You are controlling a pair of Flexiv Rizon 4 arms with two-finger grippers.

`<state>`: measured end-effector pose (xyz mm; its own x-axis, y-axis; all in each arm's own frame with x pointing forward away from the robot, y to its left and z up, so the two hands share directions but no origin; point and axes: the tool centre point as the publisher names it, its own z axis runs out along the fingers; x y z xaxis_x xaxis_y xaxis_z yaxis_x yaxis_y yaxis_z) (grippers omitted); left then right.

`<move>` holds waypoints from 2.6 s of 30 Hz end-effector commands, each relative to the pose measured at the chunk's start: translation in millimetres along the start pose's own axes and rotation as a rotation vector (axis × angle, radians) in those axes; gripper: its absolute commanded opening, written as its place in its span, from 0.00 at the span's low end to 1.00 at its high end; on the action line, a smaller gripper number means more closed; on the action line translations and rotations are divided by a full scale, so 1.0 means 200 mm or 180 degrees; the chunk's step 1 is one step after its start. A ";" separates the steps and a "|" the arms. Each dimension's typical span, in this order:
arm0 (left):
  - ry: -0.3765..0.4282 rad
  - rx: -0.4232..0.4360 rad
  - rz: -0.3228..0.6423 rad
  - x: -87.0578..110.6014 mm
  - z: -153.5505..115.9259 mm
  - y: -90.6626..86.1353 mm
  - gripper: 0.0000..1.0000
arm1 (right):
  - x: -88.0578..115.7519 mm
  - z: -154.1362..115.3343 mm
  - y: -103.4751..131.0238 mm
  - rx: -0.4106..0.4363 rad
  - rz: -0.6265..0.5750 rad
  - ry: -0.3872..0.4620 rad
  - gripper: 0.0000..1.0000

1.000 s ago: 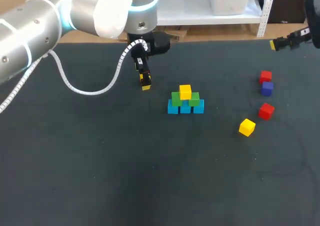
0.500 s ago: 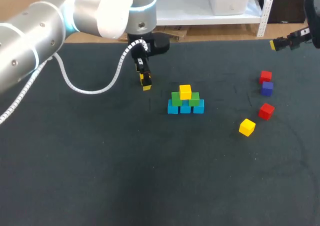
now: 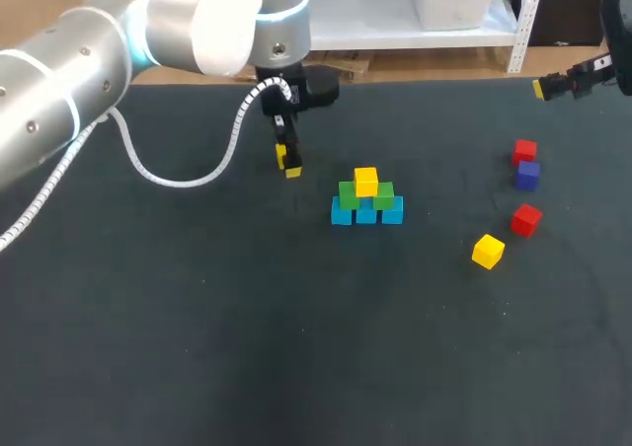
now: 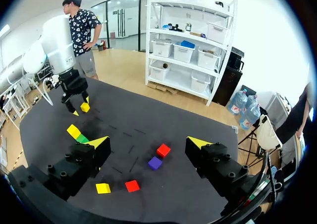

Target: Place the blue cubes, place green cubes on the blue cubes, place the yellow cubes on the green cubes, then place the red cubes on the yellow cubes, and place purple cube on the red cubes.

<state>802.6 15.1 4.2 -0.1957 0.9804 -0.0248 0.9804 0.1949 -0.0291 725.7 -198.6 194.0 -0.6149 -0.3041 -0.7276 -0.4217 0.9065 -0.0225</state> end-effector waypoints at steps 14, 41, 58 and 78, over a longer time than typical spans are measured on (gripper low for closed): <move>0.0012 0.0007 0.0017 0.02 -0.02 -0.02 0.00 | 0.02 0.01 0.01 0.0030 0.0004 -0.0164 1.00; -0.0043 0.0116 0.0021 -0.05 -0.51 -0.32 0.00 | 0.02 0.01 0.01 0.0030 0.0004 -0.0164 1.00; -0.0138 0.0007 0.0173 -0.12 -0.53 -0.52 0.00 | 0.02 0.01 0.01 0.0030 0.0004 -0.0164 1.00; -0.0107 -0.0102 0.0681 -0.22 -0.49 -0.70 0.00 | 0.02 0.01 0.01 0.0030 0.0004 -0.0164 1.00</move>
<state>679.3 -51.6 109.6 0.0129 0.9982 -0.0583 0.9999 -0.0127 0.0039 725.7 -198.6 194.0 -0.6148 -0.3041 -0.7277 -0.4217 0.9065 -0.0225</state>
